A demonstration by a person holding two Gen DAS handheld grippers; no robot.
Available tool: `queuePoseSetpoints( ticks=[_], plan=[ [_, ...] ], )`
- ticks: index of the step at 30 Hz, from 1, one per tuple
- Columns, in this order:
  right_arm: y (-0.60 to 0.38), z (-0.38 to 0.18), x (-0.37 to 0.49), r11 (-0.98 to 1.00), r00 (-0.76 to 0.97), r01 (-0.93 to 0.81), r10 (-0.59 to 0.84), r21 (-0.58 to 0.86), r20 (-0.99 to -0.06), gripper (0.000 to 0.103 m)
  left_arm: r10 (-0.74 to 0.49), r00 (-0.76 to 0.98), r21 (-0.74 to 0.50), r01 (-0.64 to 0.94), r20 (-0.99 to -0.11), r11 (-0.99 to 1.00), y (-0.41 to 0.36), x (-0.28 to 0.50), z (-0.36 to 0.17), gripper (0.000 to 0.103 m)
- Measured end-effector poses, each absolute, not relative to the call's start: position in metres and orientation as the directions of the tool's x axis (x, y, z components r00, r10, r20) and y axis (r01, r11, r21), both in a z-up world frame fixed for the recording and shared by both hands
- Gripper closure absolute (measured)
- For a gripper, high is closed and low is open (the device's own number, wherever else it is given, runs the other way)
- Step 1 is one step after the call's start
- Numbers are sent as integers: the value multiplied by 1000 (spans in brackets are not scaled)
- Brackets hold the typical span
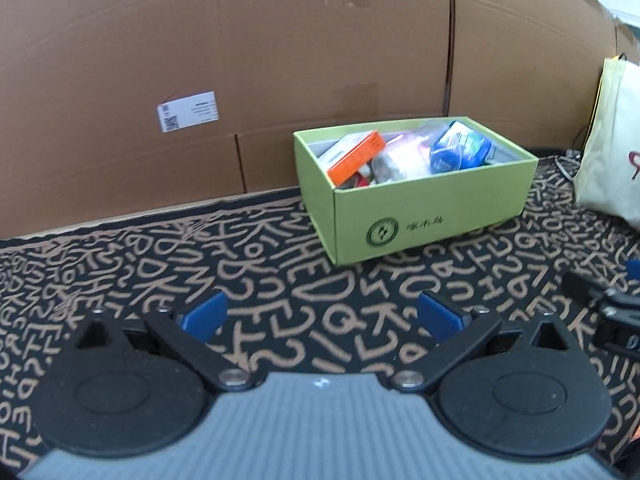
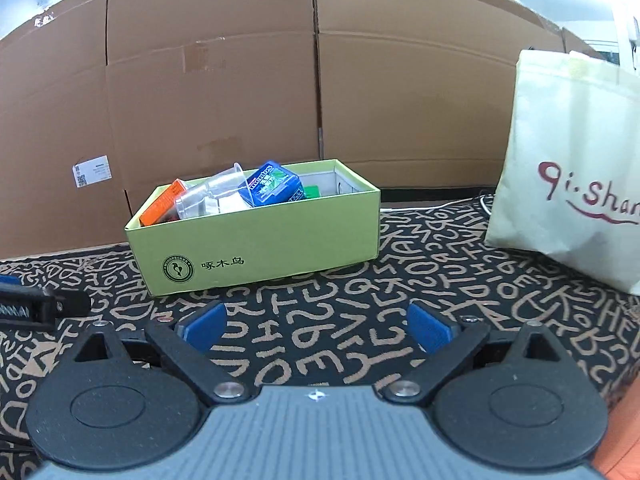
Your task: Organize objects
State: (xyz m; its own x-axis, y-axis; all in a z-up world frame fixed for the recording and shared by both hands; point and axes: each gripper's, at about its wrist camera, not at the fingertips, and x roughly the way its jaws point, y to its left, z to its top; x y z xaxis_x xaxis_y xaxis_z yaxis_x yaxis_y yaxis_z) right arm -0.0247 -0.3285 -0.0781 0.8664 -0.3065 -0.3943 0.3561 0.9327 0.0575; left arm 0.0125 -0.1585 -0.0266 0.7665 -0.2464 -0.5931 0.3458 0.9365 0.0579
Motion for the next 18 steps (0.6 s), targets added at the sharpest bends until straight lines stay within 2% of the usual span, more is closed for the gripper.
queuePoseSetpoints(
  ticks=[18],
  plan=[
    [-309,-69,-36,941,871,337,-302,24,-388,3,-245,742,9,320,-624,947,-142,-7,-20,0]
  ],
)
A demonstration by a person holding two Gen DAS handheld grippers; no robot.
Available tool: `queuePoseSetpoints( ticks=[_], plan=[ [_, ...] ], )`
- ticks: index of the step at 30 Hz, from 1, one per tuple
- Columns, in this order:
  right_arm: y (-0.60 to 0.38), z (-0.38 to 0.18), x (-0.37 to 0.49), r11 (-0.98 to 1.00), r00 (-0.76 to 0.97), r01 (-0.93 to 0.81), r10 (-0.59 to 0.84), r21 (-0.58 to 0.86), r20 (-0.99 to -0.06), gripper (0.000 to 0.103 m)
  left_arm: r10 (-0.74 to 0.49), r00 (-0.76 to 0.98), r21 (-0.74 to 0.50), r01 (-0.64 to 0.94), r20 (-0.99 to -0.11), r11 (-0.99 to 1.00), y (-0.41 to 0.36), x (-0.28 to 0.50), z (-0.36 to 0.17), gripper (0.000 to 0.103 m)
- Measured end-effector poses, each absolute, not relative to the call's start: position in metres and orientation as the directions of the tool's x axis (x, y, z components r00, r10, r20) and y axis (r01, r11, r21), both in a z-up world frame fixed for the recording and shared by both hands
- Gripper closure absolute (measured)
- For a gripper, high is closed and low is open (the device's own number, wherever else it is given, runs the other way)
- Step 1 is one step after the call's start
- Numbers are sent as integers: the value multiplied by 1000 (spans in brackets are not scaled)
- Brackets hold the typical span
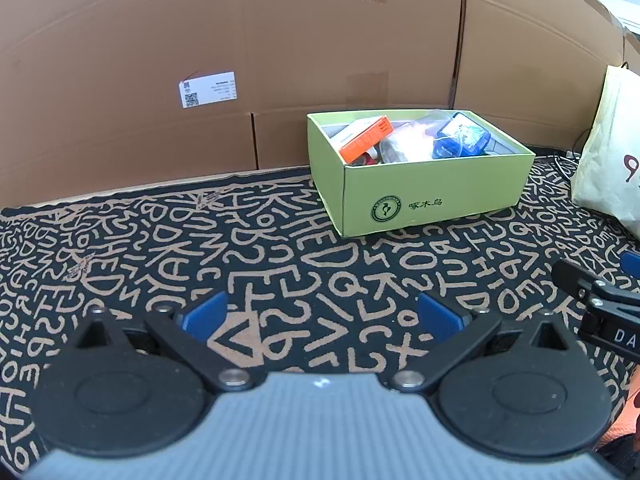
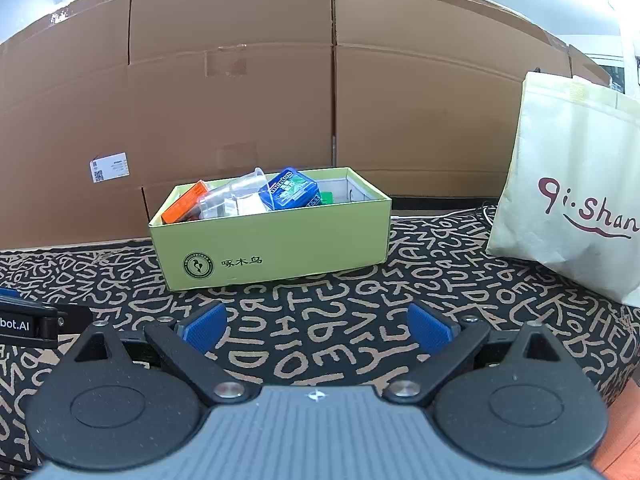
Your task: Organize objects
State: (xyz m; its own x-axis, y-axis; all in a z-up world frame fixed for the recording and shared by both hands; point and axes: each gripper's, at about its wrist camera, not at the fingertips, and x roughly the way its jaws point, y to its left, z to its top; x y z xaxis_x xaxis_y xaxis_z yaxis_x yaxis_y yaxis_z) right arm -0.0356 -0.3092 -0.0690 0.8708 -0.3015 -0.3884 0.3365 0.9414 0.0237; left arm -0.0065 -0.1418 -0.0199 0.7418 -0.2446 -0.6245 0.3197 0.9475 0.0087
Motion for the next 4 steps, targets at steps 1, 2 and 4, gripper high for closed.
queuePoseSetpoints(
  ticks=[1,2,4],
  plan=[
    [-308,-69,-35,942,871,335,-301,21,-390,3,-243,742,10,319,-624,948,-141,-7,-20,0],
    [-307,-69,-35,943,870,332,-299,18,-391,3,-245,740,10,321,-626,947,-141,-7,-20,0],
    [-304,-70,-34,944,869,329,-298,12,-395,3,-253,735,2,327,-630,945,-139,-7,-20,0]
  ],
)
